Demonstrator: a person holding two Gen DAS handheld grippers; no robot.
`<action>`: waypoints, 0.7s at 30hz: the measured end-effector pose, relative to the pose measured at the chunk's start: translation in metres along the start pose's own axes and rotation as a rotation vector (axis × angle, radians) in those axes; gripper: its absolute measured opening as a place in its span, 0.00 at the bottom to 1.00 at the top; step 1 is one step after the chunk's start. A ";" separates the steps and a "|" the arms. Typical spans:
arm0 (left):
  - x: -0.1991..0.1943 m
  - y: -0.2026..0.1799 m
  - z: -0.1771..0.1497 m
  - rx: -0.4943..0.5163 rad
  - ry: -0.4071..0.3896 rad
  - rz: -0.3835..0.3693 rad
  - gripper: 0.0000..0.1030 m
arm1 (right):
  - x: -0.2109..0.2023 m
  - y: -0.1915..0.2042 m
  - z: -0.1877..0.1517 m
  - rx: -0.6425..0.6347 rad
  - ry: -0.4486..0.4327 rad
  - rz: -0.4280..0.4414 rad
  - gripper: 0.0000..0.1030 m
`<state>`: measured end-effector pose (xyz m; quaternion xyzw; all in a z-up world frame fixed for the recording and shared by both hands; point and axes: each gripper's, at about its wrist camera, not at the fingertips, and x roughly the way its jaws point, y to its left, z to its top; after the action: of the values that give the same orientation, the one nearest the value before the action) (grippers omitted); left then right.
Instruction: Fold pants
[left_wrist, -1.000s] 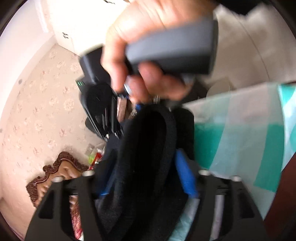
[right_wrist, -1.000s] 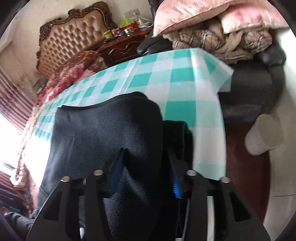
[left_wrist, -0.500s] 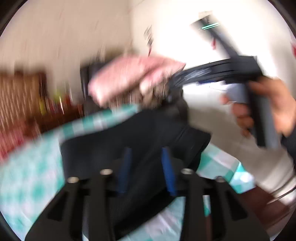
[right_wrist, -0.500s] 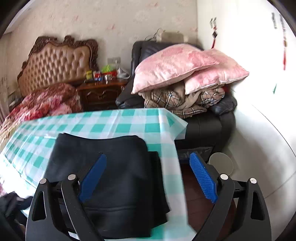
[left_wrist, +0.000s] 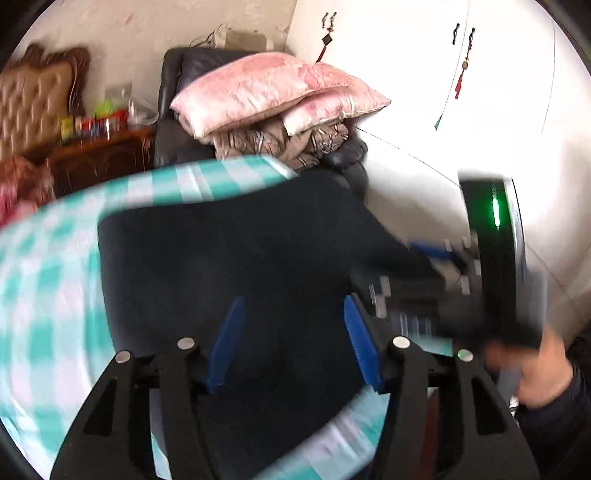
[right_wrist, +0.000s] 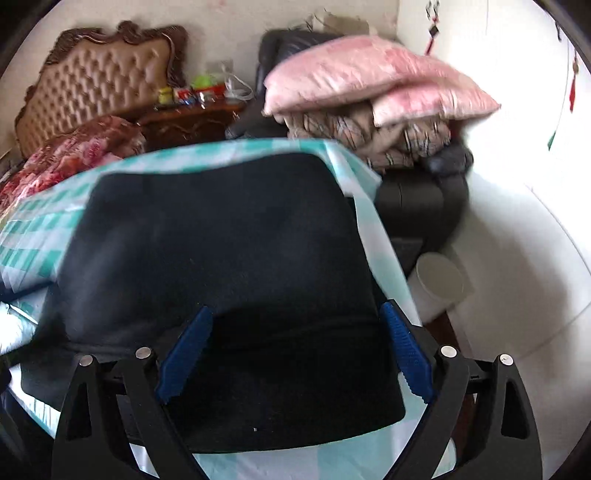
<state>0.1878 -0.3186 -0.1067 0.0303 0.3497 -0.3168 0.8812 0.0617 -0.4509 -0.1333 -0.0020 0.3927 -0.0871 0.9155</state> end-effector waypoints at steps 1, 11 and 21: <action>0.006 0.000 0.016 0.012 -0.012 -0.003 0.56 | 0.003 0.000 -0.003 0.005 0.012 -0.004 0.88; 0.140 -0.006 0.108 0.107 0.178 -0.062 0.13 | 0.016 -0.015 -0.012 0.116 0.082 0.065 0.90; 0.168 -0.002 0.090 0.044 0.246 -0.071 0.12 | 0.017 -0.013 -0.012 0.123 0.075 0.051 0.90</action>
<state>0.3339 -0.4353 -0.1453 0.0760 0.4490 -0.3492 0.8190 0.0623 -0.4661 -0.1531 0.0674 0.4204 -0.0875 0.9006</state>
